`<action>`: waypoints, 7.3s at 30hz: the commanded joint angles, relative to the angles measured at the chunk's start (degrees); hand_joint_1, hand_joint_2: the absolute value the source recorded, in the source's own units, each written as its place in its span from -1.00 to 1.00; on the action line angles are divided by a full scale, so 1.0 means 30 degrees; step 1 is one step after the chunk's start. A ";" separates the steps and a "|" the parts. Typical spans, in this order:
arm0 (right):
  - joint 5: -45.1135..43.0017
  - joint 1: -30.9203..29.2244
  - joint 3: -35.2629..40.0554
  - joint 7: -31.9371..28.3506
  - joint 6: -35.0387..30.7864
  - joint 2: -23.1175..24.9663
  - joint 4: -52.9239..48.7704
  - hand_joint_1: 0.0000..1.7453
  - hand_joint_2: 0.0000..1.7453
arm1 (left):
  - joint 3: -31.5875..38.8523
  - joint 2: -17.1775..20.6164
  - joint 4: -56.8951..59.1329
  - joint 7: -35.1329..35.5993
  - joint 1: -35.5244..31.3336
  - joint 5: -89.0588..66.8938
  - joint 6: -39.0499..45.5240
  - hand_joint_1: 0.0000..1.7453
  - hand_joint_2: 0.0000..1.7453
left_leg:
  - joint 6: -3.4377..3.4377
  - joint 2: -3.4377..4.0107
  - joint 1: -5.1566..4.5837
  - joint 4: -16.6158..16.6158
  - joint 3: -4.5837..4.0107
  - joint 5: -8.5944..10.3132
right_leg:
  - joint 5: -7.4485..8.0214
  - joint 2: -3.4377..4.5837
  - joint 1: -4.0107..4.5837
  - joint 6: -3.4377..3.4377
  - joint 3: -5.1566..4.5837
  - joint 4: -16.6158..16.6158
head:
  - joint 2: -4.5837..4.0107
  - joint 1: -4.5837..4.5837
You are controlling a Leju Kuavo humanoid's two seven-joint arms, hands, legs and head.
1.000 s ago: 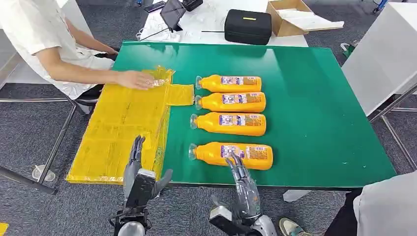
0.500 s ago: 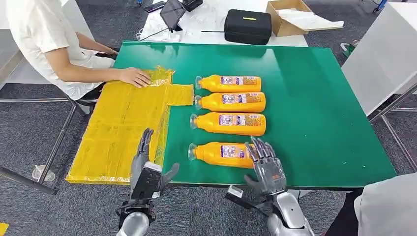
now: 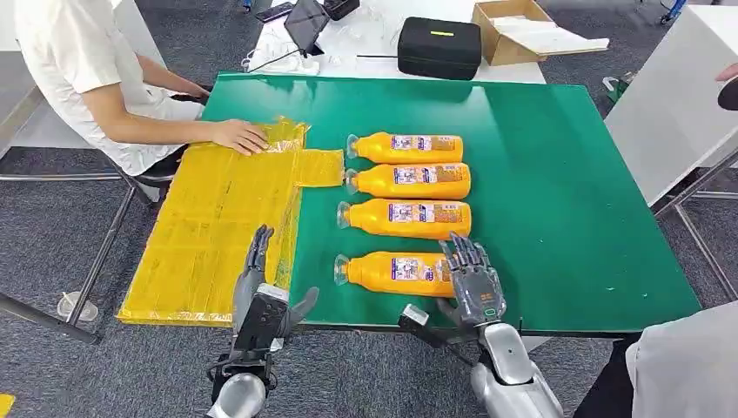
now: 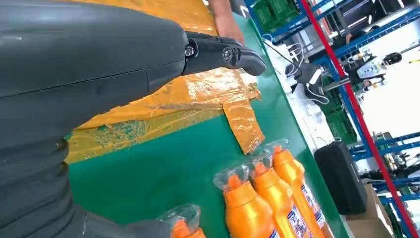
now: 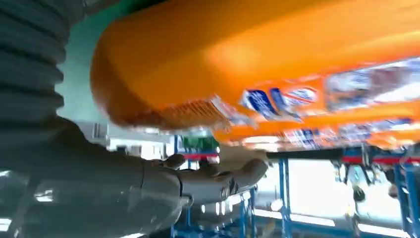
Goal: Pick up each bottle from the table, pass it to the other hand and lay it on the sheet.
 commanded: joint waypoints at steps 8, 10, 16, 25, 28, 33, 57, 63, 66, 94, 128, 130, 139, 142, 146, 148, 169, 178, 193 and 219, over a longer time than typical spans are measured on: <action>-0.1261 -0.1991 0.1337 -0.0328 0.0747 -0.0132 0.4935 -1.00 1.00 | -0.0262 0.0079 0.0955 0.0069 -0.0623 -0.0079 -0.0245 -1.00 1.00 | -0.0007 -0.0003 0.0015 -0.0012 0.0092 -0.0020 | -0.0015 0.0007 0.0019 -0.0027 0.0078 -0.0018 | 0.0000 0.0000; -0.1455 -0.2064 0.1377 -0.0377 0.1088 -0.0091 0.5218 -1.00 1.00 | -0.0344 0.0143 0.0739 0.0137 -0.0487 -0.0143 -0.0233 -1.00 1.00 | -0.0006 -0.0004 0.0017 -0.0010 0.0113 -0.0026 | -0.0021 0.0010 0.0021 -0.0035 0.0098 -0.0018 | 0.0000 0.0000; -0.1646 -0.2124 0.1556 -0.0544 0.1684 -0.0187 0.5443 -0.18 1.00 | -0.0379 0.0205 0.0566 0.0201 -0.0410 -0.0181 -0.0267 -1.00 1.00 | -0.0011 -0.0007 0.0018 -0.0008 0.0116 -0.0015 | 0.0000 0.0007 0.0020 -0.0052 0.0096 -0.0018 | 0.0000 0.0007; -0.2607 -0.1871 0.1711 -0.1047 0.2672 -0.0210 0.6067 1.00 1.00 | -0.0408 0.0223 0.0315 0.0271 -0.0267 -0.0198 -0.0265 -1.00 1.00 | -0.0029 -0.0024 0.0026 -0.0022 0.0170 0.0002 | 0.0019 -0.0013 0.0030 -0.0075 0.0139 -0.0038 | 0.0000 0.0007; -0.2913 -0.1525 0.1660 -0.1114 0.2578 -0.0284 0.6105 1.00 1.00 | -0.0394 0.0263 0.0088 0.0293 -0.0072 -0.0214 -0.0178 -1.00 1.00 | -0.0032 -0.0030 0.0031 -0.0021 0.0195 0.0004 | 0.0018 -0.0020 0.0034 -0.0074 0.0164 -0.0038 | 0.0000 0.0007; -0.4613 -0.1014 0.1055 -0.2479 0.2750 -0.0093 0.5690 1.00 1.00 | -0.0310 0.0249 -0.0177 0.0288 0.0182 -0.0153 -0.0095 -1.00 1.00 | -0.0031 -0.0023 0.0028 -0.0017 0.0200 0.0006 | 0.0021 -0.0012 0.0030 -0.0070 0.0161 -0.0035 | 0.0000 -0.0007; -1.5830 0.2184 -0.1015 -0.9524 0.1555 0.2671 -0.3450 0.94 1.00 | -0.0990 0.1254 -0.1362 0.0205 0.1708 1.3407 -0.8338 -1.00 1.00 | -0.0052 0.0039 0.0046 0.0014 0.0153 -0.0065 | -0.0036 0.0063 0.0048 -0.0110 0.0116 0.0021 | 0.0000 0.0000; -1.5877 0.1701 0.0806 -0.9790 0.2089 0.3235 -0.2543 1.00 1.00 | -0.1627 0.1375 -0.0924 0.0565 0.1183 1.4394 -0.9596 -1.00 1.00 | -0.0051 0.0040 0.0046 -0.0011 0.0046 -0.0003 | 0.0025 0.0059 0.0045 -0.0078 0.0014 -0.0008 | 0.0000 0.0000; -1.9340 0.0769 0.5051 -0.8898 -0.0661 0.1626 -0.1861 1.00 1.00 | -0.2694 0.1849 -0.1107 0.0445 0.0766 1.5429 -0.8752 -1.00 1.00 | -0.0052 0.0076 0.0049 -0.0001 0.0085 -0.0023 | 0.0018 0.0100 0.0050 -0.0093 0.0031 0.0002 | 0.0000 0.0000; -1.6565 0.0029 0.6075 -1.0010 0.3052 0.4652 0.1690 1.00 1.00 | -0.0223 0.0110 -0.1697 0.0692 -0.0400 1.5651 -0.9741 -1.00 1.00 | -0.0064 0.0021 0.0068 -0.0013 0.0028 0.0011 | 0.0019 0.0041 0.0066 -0.0082 0.0002 -0.0005 | 0.0000 0.0000; -1.8364 -0.0636 0.7678 -1.0623 0.4244 0.5627 0.3773 -1.00 1.00 | 0.0556 -0.0065 -0.3053 0.0181 -0.1447 1.8261 -0.7896 1.00 1.00 | -0.0067 -0.0014 0.0068 -0.0007 0.0037 0.0005 | -0.0002 0.0006 0.0067 -0.0091 0.0007 0.0005 | 0.0000 0.0000; -1.8377 -0.0506 0.7648 -1.0623 0.3616 0.5596 0.3501 -1.00 -1.00 | 0.0973 -0.0016 -0.3191 0.0208 -0.1500 1.8044 -0.7141 1.00 1.00 | -0.0067 -0.0021 0.0071 0.0004 0.0052 -0.0007 | -0.0015 -0.0001 0.0071 -0.0099 0.0026 0.0015 | 0.0000 0.0007; -1.1614 0.3001 0.3913 -1.0623 -0.1043 0.4909 -0.3447 -1.00 -1.00 | 0.2010 0.1073 -0.2277 -0.0931 -0.2097 1.0199 0.0650 1.00 1.00 | -0.0065 -0.0013 0.0064 -0.0012 0.0058 -0.0006 | -0.0012 0.0007 0.0062 -0.0093 0.0034 0.0002 | 0.0000 0.0007; -0.9409 0.4254 0.0499 -1.0623 -0.1043 0.5802 -0.7024 -1.00 -1.00 | 0.1974 0.1828 -0.0789 -0.0319 -0.2946 0.4849 0.4132 1.00 1.00 | -0.0074 -0.0043 0.0049 -0.0021 -0.0008 0.0029 | 0.0003 -0.0023 0.0047 -0.0089 -0.0041 0.0019 | 0.0000 0.0007; -0.9409 0.4254 0.0499 -1.0623 -0.1043 0.5802 -0.7024 -1.00 -1.00 | 0.1974 0.1828 -0.0789 -0.0319 -0.2946 0.4849 0.4132 1.00 1.00 | -0.0078 -0.0065 0.0071 -0.0015 0.0005 0.0025 | -0.0006 -0.0050 0.0069 -0.0094 -0.0009 0.0004 | 0.0000 0.0015; -0.9409 0.4254 0.0499 -1.0623 -0.1043 0.5802 -0.7024 -1.00 -1.00 | 0.1974 0.1828 -0.0789 -0.0319 -0.2946 0.4849 0.4132 1.00 1.00 | -0.0071 -0.0051 0.0063 -0.0011 -0.0006 0.0024 | -0.0007 -0.0039 0.0057 -0.0097 -0.0015 0.0008 | 0.0000 0.0014; -1.4022 0.4180 0.0323 -1.0623 -0.1043 0.5421 -0.7731 -1.00 -1.00 | 0.2743 0.3125 0.8531 0.5782 -0.6956 -1.0532 -0.3054 1.00 1.00 | -0.0088 -0.0023 0.0077 -0.0025 0.0018 0.0038 | 0.0020 -0.0029 0.0075 -0.0118 -0.0015 -0.0012 | 0.0000 0.0007; -1.5008 0.3825 0.1678 -1.0623 -0.1043 0.5018 -0.6991 -1.00 -1.00 | 0.1954 0.3634 1.2988 0.6419 -1.0022 -1.1174 -0.5584 1.00 1.00 | -0.0100 0.0017 0.0074 -0.0023 0.0041 0.0048 | 0.0029 0.0013 0.0071 -0.0116 0.0008 0.0014 | 0.0000 0.0000; -1.5720 0.3275 0.2664 -1.0623 -0.1043 0.4778 -0.6264 -1.00 -1.00 | 0.1944 0.3601 1.4985 0.6219 -1.1308 -0.9973 -1.1163 -1.00 1.00 | -0.0117 0.0008 0.0079 -0.0010 0.0093 0.0045 | 0.0006 0.0010 0.0076 -0.0130 0.0045 0.0055 | 0.0000 0.0007; -1.5186 0.4133 0.1900 -1.0623 -0.1043 0.4640 -0.7193 -1.00 1.00 | 0.1970 0.2336 0.3966 0.2392 -0.6046 -0.5584 -0.7669 -1.00 1.00 | -0.0126 -0.0011 0.0056 -0.0008 0.0064 0.0055 | 0.0001 -0.0008 0.0053 -0.0115 0.0013 0.0065 | 0.0000 0.0007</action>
